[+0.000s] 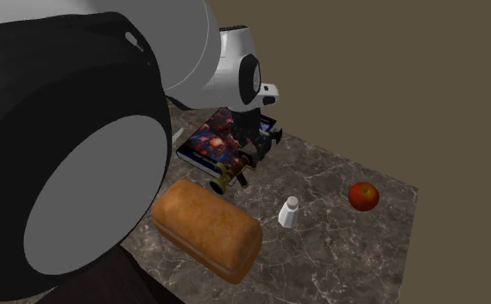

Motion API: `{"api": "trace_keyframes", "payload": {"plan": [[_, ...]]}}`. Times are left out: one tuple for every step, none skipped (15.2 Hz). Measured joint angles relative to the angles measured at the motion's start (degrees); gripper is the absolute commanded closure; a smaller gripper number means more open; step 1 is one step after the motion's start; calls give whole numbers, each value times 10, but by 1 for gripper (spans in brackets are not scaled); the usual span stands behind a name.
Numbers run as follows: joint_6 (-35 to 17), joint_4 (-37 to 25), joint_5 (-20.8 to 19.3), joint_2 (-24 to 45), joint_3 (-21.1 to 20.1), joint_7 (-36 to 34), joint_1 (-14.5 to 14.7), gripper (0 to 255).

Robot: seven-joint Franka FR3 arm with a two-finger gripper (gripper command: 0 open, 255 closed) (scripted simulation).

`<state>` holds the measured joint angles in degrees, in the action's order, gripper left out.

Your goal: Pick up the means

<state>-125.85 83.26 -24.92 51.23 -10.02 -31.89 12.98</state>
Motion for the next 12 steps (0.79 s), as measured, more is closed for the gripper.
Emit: {"api": "trace_keyframes", "payload": {"plan": [[3, 4, 1, -6, -1, 1, -1, 255], [5, 9, 2, -15, -2, 2, -2, 255], [9, 12, 3, -21, -3, 4, -4, 255], [12, 13, 4, -25, -4, 5, -4, 255], [16, 15, 5, -31, -5, 5, -4, 255], [21, 15, 7, -36, -6, 7, -5, 255], [26, 12, 8, -39, -7, 9, -5, 255], [30, 15, 9, -46, -8, 11, -6, 255], [33, 18, 10, -52, -9, 12, -7, 255], [36, 19, 11, -57, -10, 13, -8, 255], [41, 20, 13, -62, -11, 14, -8, 255], [45, 17, 14, -64, -12, 15, -7, 255]]}}
